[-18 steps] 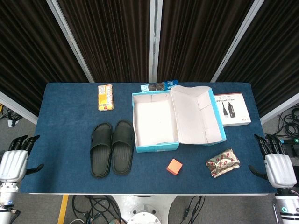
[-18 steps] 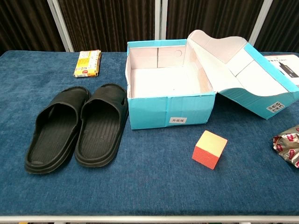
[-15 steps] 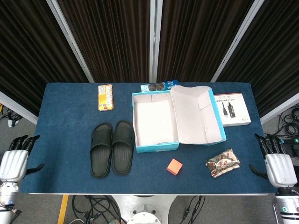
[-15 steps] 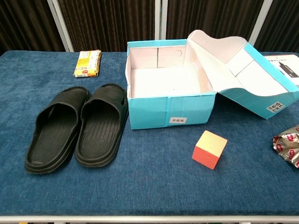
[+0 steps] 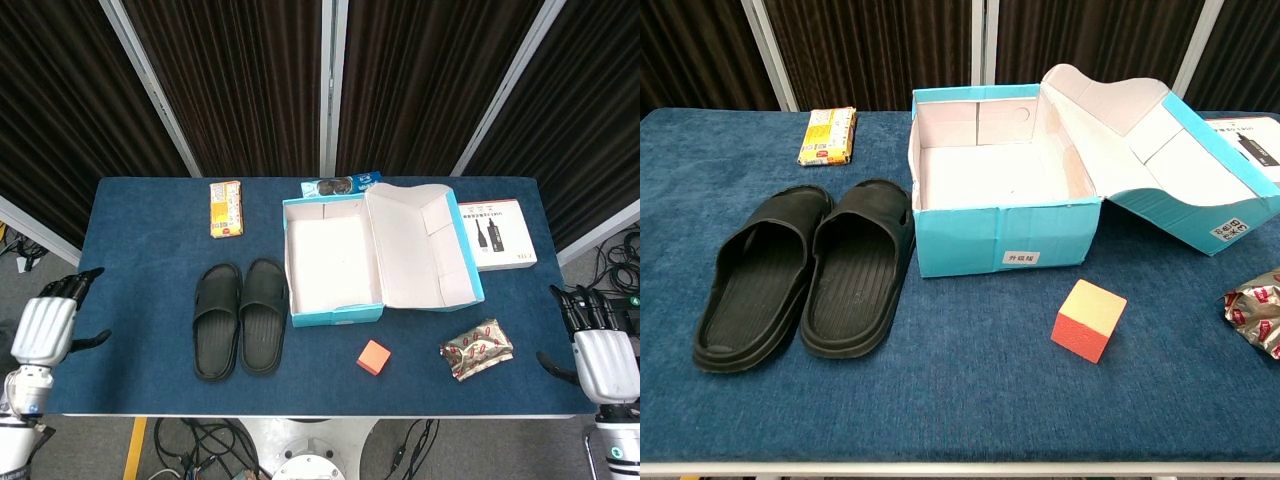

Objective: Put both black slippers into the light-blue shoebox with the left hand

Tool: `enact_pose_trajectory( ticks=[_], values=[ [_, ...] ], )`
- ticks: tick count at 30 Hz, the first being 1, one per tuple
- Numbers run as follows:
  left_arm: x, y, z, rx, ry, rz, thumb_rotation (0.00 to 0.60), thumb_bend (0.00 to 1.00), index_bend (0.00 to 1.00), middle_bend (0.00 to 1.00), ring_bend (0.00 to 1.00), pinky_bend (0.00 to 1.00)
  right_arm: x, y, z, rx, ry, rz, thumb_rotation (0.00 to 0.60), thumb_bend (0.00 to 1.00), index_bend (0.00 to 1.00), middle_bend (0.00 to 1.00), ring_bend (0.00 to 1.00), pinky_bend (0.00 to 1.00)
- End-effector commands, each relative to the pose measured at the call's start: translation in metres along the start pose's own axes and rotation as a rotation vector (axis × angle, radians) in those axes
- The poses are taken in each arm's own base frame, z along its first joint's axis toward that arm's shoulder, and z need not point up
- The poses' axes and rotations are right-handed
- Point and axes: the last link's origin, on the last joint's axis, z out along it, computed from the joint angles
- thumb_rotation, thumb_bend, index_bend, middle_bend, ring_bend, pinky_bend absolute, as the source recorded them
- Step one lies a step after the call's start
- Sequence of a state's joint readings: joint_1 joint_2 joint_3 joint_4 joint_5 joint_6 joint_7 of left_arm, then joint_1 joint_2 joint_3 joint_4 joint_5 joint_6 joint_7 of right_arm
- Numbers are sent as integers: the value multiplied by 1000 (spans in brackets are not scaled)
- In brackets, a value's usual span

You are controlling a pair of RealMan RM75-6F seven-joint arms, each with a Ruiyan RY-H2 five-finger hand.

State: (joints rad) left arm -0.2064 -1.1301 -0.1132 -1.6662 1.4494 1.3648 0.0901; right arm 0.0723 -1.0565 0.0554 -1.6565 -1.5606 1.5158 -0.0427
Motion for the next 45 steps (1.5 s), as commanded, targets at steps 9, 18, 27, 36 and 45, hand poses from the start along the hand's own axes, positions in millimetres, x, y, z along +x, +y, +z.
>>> enact_pose_trajectory(
  ticks=[9, 18, 27, 36, 45],
  values=[
    [1, 90, 101, -238, -168, -153, 600, 0, 216, 286, 772, 776, 24, -1, -7, 30, 50, -30, 600, 71, 45, 154, 0, 22],
    [-41, 154, 132, -282, -425, -71, 600, 0, 160, 224, 787, 794, 27, 3, -11, 19, 45, -21, 600, 71, 44, 154, 0, 25],
    [-60, 190, 144, -236, -578, -107, 600, 0, 104, 166, 788, 796, 24, 5, -8, 19, 27, -5, 600, 78, 44, 154, 0, 27],
    [-74, 210, 156, -157, -636, 7, 600, 0, 62, 123, 793, 796, 23, 9, -8, 15, 22, 1, 600, 80, 45, 156, 0, 30],
    [-86, 221, 172, -50, -640, 51, 600, 0, 61, 123, 797, 796, 24, 16, -11, -5, 19, 3, 600, 82, 50, 157, 0, 30]
  ],
)
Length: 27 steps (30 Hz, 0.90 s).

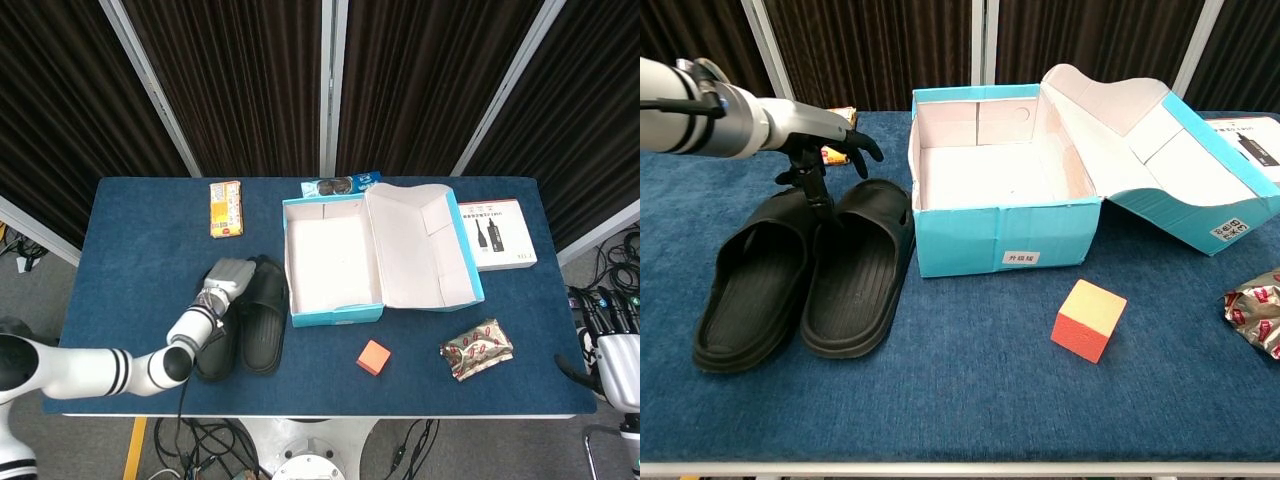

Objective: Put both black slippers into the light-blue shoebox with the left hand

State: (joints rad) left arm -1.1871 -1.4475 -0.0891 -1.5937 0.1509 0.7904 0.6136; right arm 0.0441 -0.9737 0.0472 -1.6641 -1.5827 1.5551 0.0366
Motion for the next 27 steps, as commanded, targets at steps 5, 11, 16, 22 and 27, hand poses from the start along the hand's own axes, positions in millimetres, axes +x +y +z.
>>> enact_pose_trajectory(
  ticks=[5, 11, 16, 22, 27],
  values=[
    [-2, 4, 15, 79, -6, 73, 600, 0, 61, 123, 797, 796, 0, 3, 0, -6, -2, 2, 600, 83, 53, 158, 0, 31],
    [-1, 6, 19, 125, -39, 107, 600, 0, 63, 124, 804, 796, -1, 6, -1, -15, -2, 8, 600, 86, 55, 158, 0, 31],
    [0, 10, 23, 151, -57, 155, 600, 0, 128, 186, 835, 796, -1, 7, 0, -16, -3, 10, 600, 87, 56, 159, 0, 31],
    [5, 15, 29, 187, -39, 193, 600, 0, 289, 298, 873, 815, -2, 8, -1, -24, -5, 16, 600, 87, 57, 159, 0, 31],
    [5, 16, 34, 211, -10, 218, 600, 0, 451, 445, 909, 846, -3, 10, -2, -25, -2, 23, 600, 87, 59, 159, 0, 31]
  ],
)
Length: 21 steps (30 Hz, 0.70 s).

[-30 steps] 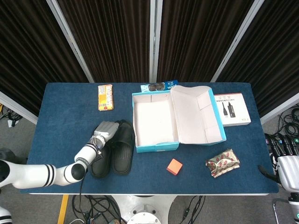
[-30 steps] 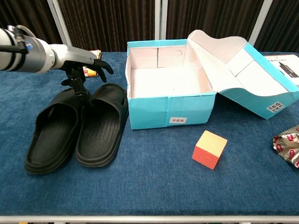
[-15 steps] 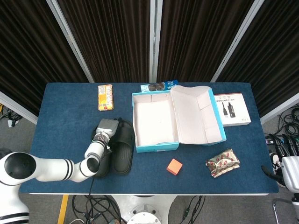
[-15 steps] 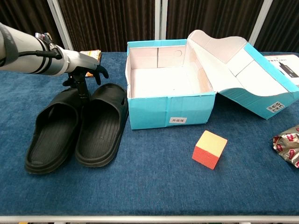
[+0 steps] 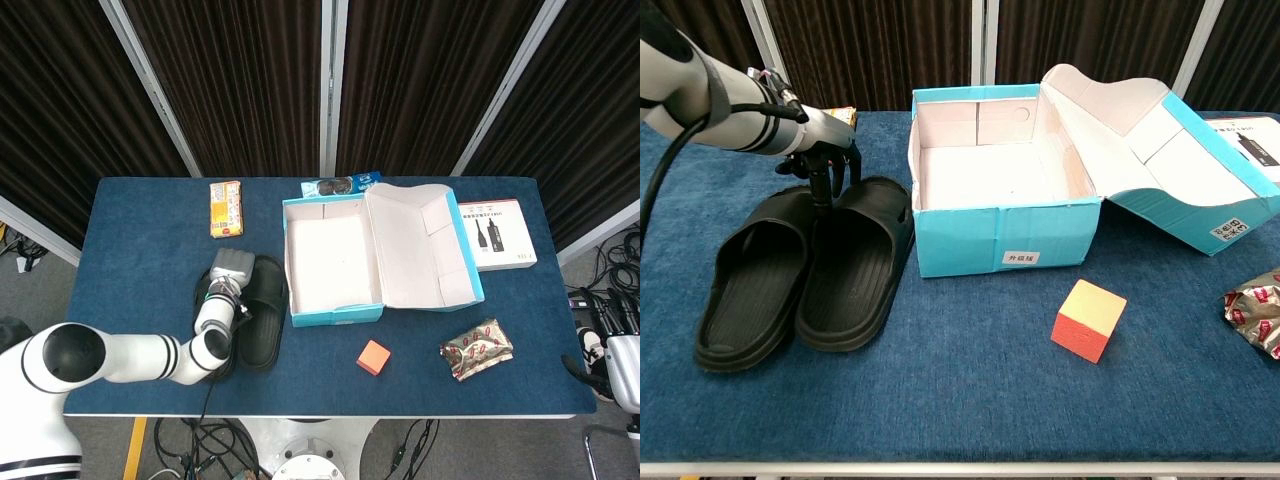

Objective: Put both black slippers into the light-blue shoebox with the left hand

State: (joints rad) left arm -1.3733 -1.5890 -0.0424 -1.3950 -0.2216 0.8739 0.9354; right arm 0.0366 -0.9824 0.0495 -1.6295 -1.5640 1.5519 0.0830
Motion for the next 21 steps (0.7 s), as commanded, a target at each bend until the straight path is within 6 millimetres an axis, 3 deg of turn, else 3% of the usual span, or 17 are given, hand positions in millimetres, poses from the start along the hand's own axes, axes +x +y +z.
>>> enact_pose_trajectory(
  ticks=[1, 7, 21],
  values=[
    [1, 2, 2, 14, 14, 14, 600, 0, 489, 476, 916, 852, 0, 0, 0, 2, 1, 4, 600, 87, 59, 160, 0, 31],
    [6, -5, 3, 27, 57, 2, 600, 0, 592, 583, 934, 865, 0, 1, -1, 4, 4, 6, 600, 87, 59, 159, 0, 33],
    [34, -45, -15, 43, 194, -92, 600, 0, 595, 588, 909, 865, 0, 0, 0, 23, 11, 11, 600, 87, 59, 161, 0, 35]
  ],
)
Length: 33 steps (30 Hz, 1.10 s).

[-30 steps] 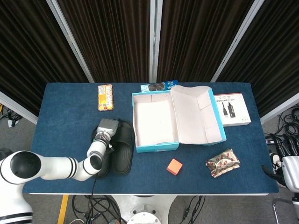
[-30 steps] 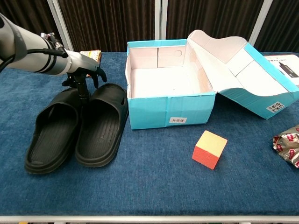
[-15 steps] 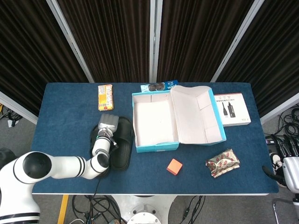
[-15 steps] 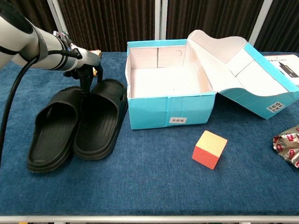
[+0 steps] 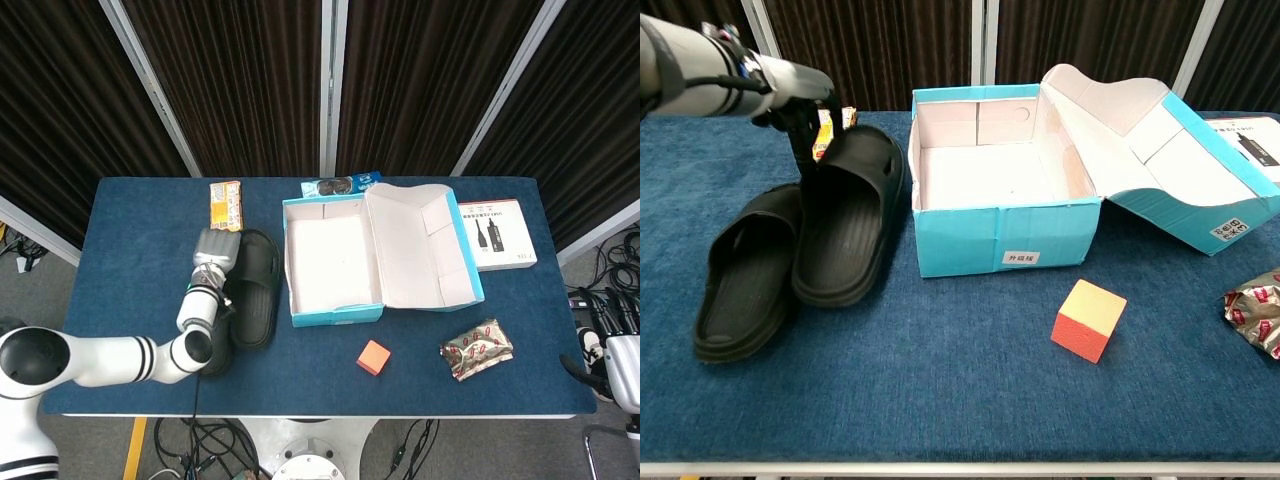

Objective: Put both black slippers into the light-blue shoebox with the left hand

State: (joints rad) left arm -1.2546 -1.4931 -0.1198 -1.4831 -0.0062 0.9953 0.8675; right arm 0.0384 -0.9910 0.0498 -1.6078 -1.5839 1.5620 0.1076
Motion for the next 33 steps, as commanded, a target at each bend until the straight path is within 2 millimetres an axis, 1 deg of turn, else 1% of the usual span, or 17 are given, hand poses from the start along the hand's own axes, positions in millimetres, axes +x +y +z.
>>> enact_pose_trajectory(
  ticks=[1, 8, 12, 16, 20, 23, 26, 29, 33],
  values=[
    [10, -12, -2, 15, 31, -49, 600, 0, 595, 588, 908, 865, 0, 0, 0, 1, 3, 0, 600, 87, 59, 161, 0, 36],
    [32, -45, -11, 37, 104, -178, 600, 0, 593, 588, 898, 865, 1, -1, 0, 6, 4, 0, 600, 87, 59, 161, 0, 37],
    [49, -65, -16, 12, 123, -347, 600, 0, 592, 588, 891, 865, 1, -3, 0, 11, 4, -3, 600, 87, 59, 161, 0, 37],
    [66, -76, -20, -52, 133, -531, 600, 0, 592, 588, 891, 865, 1, -4, 1, 11, 1, -5, 600, 87, 59, 161, 0, 37],
    [79, -82, -22, -107, 158, -635, 600, 0, 592, 588, 891, 865, 1, -4, 1, 8, -1, -6, 600, 87, 59, 162, 0, 37],
    [85, -76, -21, -152, 186, -682, 600, 0, 592, 589, 890, 865, 1, -4, 1, 5, 0, -9, 600, 87, 59, 162, 0, 37],
    [87, -58, -21, -220, 191, -757, 600, 0, 592, 589, 877, 865, 1, -5, 2, 7, 0, -11, 600, 87, 59, 162, 0, 37],
    [86, -35, -17, -297, 161, -844, 600, 0, 592, 586, 873, 865, 2, -6, 3, 10, -1, -12, 600, 87, 59, 162, 0, 37],
    [79, 1, -6, -377, 105, -945, 600, 0, 592, 586, 873, 864, 5, -5, 2, 7, 2, -20, 600, 87, 59, 162, 0, 37]
  ],
)
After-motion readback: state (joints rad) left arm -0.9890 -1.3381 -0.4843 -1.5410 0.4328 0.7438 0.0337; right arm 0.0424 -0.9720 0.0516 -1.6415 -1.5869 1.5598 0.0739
